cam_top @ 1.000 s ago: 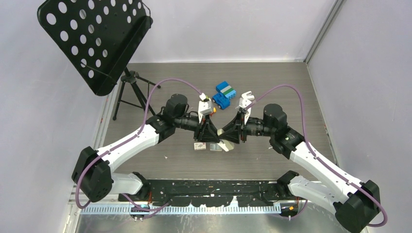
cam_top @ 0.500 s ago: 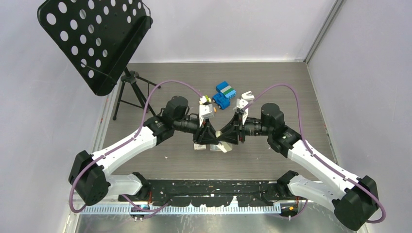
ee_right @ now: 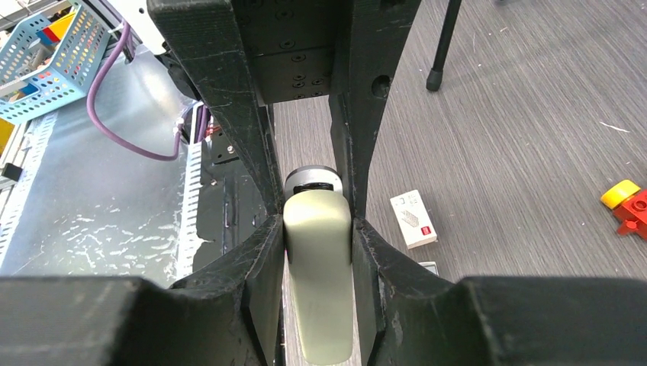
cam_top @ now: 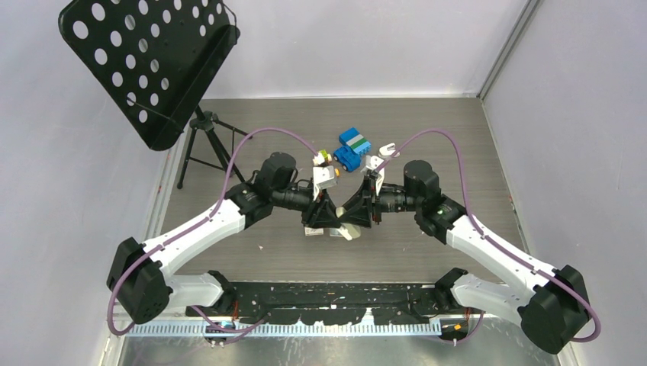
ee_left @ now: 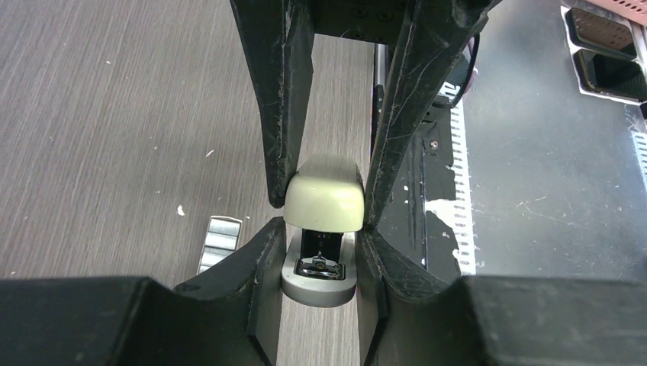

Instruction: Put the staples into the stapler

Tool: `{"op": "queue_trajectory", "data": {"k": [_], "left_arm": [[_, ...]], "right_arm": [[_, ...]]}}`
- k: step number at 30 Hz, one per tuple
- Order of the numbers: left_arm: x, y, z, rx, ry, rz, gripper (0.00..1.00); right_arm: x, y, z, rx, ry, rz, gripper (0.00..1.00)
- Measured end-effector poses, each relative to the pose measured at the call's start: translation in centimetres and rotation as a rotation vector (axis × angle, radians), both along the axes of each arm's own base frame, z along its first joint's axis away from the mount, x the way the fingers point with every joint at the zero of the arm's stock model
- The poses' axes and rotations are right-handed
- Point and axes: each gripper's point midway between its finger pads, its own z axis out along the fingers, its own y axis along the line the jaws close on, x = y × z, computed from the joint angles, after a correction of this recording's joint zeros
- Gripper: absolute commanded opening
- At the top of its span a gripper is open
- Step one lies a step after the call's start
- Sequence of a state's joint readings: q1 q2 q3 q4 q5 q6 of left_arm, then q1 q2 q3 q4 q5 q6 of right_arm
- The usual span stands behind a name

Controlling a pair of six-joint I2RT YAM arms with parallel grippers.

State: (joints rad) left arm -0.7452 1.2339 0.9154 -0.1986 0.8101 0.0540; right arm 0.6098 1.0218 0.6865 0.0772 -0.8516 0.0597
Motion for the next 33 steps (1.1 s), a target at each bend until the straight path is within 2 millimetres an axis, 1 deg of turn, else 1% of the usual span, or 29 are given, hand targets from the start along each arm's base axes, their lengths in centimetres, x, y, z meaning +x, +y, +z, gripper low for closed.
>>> {"op": "queue_trajectory", "data": {"k": [4,7,13,14,17,22,25,27,29,31,33], "left_arm": [[0.2,0.1,0.2,0.002,-0.023,0.017,0.00],[0.3,0.4,0.7,-0.006,-0.052,0.038,0.00],[0.5,0.4,3.8,-0.115,-0.162,0.087,0.00],[0.5,0.5,4.0,-0.126,-0.170,0.099,0.00],[0.9,1.1,3.9,-0.148,-0.160,0.150,0.00],[1.6,2.3,3.8,-0.200,-0.149,0.246,0.00],[2.2,3.3,3.9,-0.229,-0.144,0.315,0.00],[2.1,3.7,3.4,-0.237,-0.125,0.338,0.00],[1.9,4.3,2.7,-0.241,-0.097,0.365,0.00],[1.7,4.6,2.1,-0.247,-0.072,0.391,0.00],[1.7,5.0,1.7,-0.257,-0.052,0.416,0.00]], "right_arm": [[0.3,0.0,0.2,0.002,-0.014,-0.020,0.00],[0.5,-0.3,0.9,0.014,-0.035,-0.038,0.00],[0.7,-1.2,3.8,0.120,-0.095,-0.072,0.00],[0.9,-1.5,4.3,0.143,-0.103,-0.084,0.00],[1.6,-2.7,5.2,0.200,-0.108,-0.134,0.00],[3.2,-4.7,5.5,0.296,-0.059,-0.230,0.00],[4.4,-5.9,6.1,0.361,-0.040,-0.307,0.00],[5.7,-7.1,7.2,0.418,-0.053,-0.379,0.00],[6.7,-8.5,8.7,0.493,-0.075,-0.447,0.00],[7.2,-9.6,9.9,0.561,-0.090,-0.495,0.00],[7.4,-10.3,10.5,0.613,-0.094,-0.520,0.00]]}}
